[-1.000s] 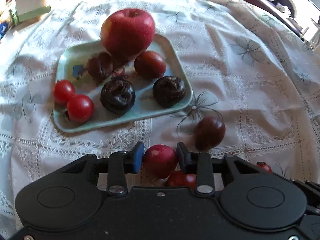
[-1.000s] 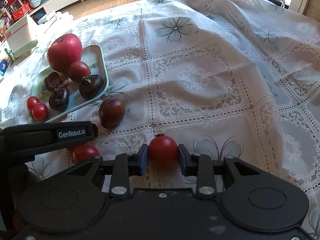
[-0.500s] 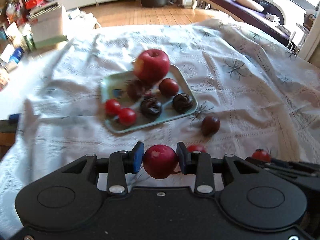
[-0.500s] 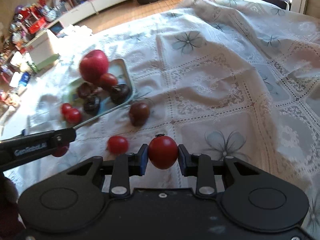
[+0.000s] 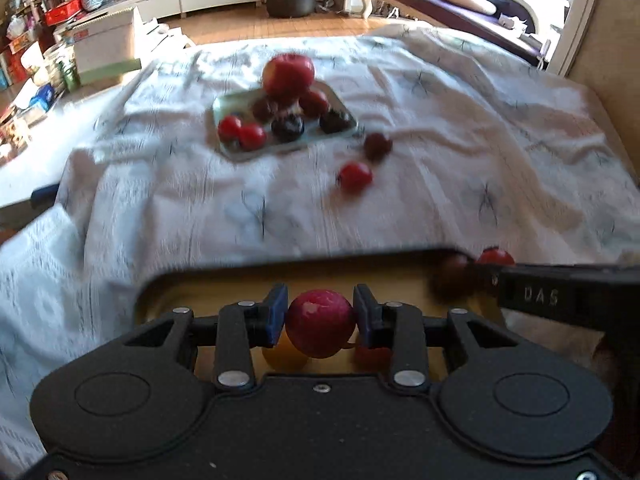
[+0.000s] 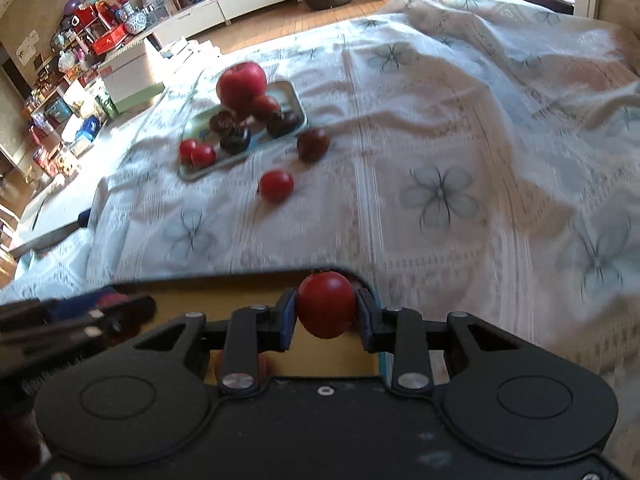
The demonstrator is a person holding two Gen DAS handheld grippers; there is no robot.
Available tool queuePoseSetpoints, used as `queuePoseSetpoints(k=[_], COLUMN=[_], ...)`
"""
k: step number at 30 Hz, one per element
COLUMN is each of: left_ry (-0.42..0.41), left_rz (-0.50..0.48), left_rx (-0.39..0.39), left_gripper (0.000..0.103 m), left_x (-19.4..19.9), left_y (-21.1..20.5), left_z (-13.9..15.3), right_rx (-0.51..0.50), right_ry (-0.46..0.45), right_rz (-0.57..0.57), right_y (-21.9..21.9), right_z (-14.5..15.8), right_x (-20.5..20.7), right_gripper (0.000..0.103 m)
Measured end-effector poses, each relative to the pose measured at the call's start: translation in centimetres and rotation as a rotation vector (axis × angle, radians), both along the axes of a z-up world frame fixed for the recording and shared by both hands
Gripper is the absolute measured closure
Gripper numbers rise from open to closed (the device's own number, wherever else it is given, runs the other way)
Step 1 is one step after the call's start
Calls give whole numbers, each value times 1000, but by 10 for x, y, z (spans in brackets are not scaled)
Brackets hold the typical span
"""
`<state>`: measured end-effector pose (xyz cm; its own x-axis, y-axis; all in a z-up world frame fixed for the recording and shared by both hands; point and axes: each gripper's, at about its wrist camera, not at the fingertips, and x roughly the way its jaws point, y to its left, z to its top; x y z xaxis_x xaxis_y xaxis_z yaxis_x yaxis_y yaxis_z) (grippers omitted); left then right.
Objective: Organize fruits
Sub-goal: 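Carry the red plum and red tomato into the gold tray and open both grippers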
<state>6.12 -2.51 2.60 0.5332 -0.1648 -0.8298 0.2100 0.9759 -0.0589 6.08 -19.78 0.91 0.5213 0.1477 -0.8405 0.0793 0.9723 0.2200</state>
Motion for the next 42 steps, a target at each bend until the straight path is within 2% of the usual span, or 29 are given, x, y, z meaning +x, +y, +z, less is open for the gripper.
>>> queuePoseSetpoints(k=[8,12,18,22,29,42], left_ry=[8,34,18,39,6,27], left_rz=[19,34,64,83,86,90], left_rx=[57,47,67,70,82,80], left_gripper=[59,59,59,59,54,54], left_x=[-29,-33,-33,-28,-31,-33], left_y=[-7,-6,-5,-2,-3,-3], left_z=[-25,-34,-36,-40,-38,-42], right_rx=[-45,-56,-71,-71,-71,-69], right_ry=[3,1,-4,3,2,-4], right_rz=[-2,10,33,43,61,72], right_y=[3,7,14,14,18,21], right_z=[-7,-9,-10,-11,-10,-9], right_x=[-21,-23,-25,-25,-27,-29], right_gripper=[70,70,70,70,70,68])
